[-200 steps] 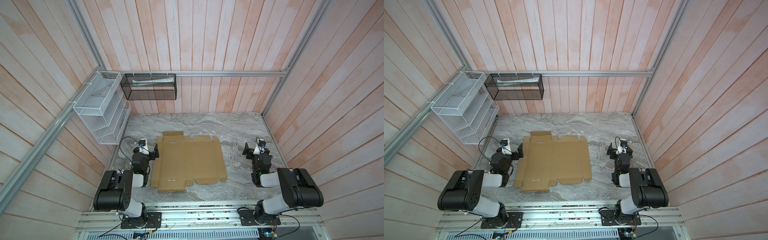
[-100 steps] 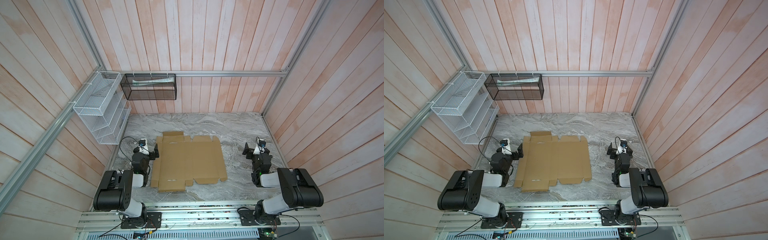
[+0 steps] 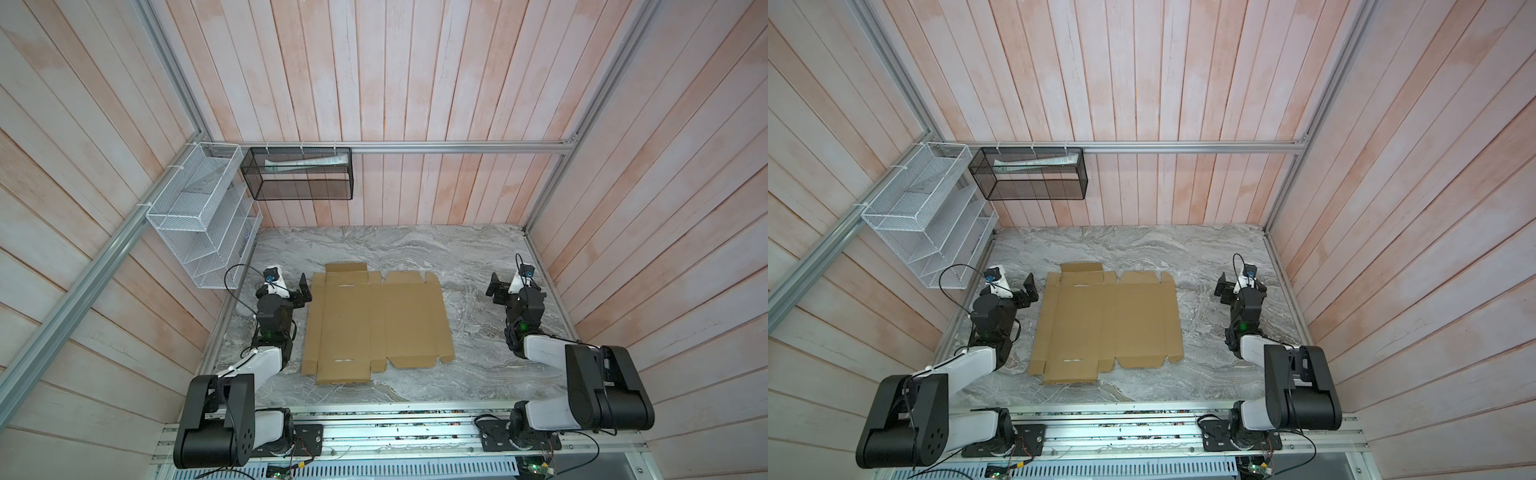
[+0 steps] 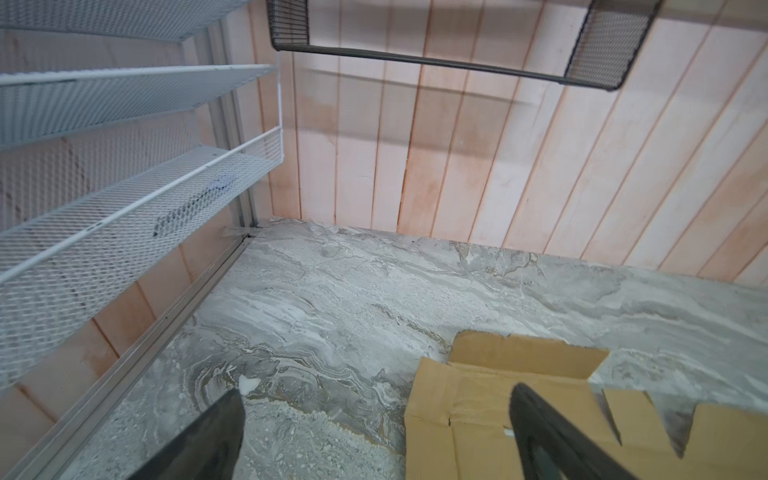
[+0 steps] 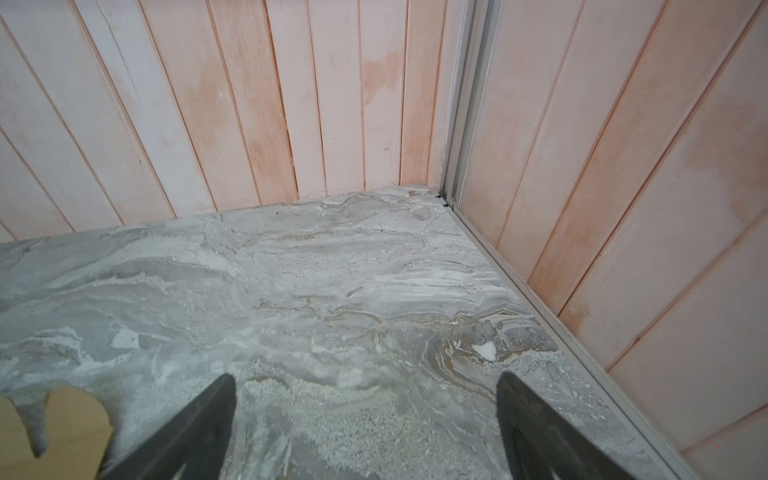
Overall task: Fold the paper box
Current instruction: 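Reach both grippers forward over the cardboard blank's near edges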
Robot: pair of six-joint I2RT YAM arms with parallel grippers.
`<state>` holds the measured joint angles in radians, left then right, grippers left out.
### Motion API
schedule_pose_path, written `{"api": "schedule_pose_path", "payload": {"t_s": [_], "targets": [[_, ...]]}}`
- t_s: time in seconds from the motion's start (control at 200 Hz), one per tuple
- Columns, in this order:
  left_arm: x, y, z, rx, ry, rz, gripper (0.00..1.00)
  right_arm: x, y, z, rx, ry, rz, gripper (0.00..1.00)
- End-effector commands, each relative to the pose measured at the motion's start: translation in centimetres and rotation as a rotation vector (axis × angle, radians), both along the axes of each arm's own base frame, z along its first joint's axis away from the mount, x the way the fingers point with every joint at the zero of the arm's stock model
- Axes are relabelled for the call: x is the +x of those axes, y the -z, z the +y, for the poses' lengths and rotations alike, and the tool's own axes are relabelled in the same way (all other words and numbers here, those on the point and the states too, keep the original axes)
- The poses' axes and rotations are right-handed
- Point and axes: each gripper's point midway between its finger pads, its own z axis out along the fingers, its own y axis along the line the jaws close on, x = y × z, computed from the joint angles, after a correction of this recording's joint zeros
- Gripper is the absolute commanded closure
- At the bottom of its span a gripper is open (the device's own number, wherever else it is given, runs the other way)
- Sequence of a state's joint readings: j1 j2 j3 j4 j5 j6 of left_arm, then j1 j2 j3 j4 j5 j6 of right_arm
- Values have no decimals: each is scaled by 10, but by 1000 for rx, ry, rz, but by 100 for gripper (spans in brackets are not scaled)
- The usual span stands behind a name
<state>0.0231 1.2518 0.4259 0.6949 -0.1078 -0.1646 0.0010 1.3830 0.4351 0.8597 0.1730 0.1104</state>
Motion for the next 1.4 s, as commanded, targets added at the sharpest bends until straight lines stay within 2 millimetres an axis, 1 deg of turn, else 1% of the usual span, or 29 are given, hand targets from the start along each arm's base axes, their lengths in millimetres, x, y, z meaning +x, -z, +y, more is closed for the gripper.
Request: {"api": "schedule_pose_path", "payload": {"t_s": [0.0,0.045,0.095,0.145,0.185,0.23,0.34,0.425,0.455,0.465,0.545,0.595,0.71,0.795,0.86,0.93,0.97,1.145,1.195,1.24,1.27,1.315,1.355,1.395], "targets": [[-17,23,32,-218,-229,139,0,-15,6,-12,175,103,49,2],[-21,27,37,-287,-256,156,0,-18,0,-12,234,109,34,2],[-20,25,32,-325,-198,165,0,-20,-2,-9,278,103,38,2],[-19,24,26,-326,-156,187,0,-19,-3,-4,319,78,61,2],[-18,23,21,-328,-129,211,0,-16,-5,3,333,40,89,2],[-16,23,17,-328,-103,233,0,-12,-5,16,333,-30,130,2],[-14,21,7,-347,-54,275,0,-11,1,29,342,-71,212,2],[-14,22,0,-365,-23,312,0,-13,1,48,300,-107,251,2],[-14,25,-1,-374,-22,333,0,-15,-1,54,271,-104,256,2],[-14,25,-1,-376,-22,339,0,-15,-2,59,256,-107,261,2],[-14,33,-2,-402,-36,396,0,-19,-4,78,201,-122,273,2],[-15,40,-3,-423,-46,447,0,-21,-3,91,196,-133,286,2],[-13,51,-14,-434,-20,531,0,-24,0,118,197,-193,330,2],[-11,53,-26,-430,18,559,0,-29,6,134,192,-217,364,7],[-9,53,-40,-424,66,580,0,-33,13,146,220,-254,390,11],[-6,51,-58,-420,125,591,0,-38,21,158,269,-292,414,19],[-4,50,-68,-420,162,600,0,-40,24,164,283,-307,424,25],[0,57,-99,-408,243,643,29,-60,41,184,296,-322,503,57],[1,59,-105,-402,255,654,40,-66,47,187,303,-311,534,65],[1,61,-111,-398,267,662,48,-71,51,190,311,-318,555,69],[1,64,-115,-395,275,671,55,-76,56,193,317,-321,578,75],[1,67,-119,-391,283,680,66,-81,59,196,322,-325,601,79],[1,71,-123,-383,291,694,72,-87,64,199,329,-325,622,82],[0,76,-126,-380,296,707,76,-92,68,203,334,-325,638,83]]}}
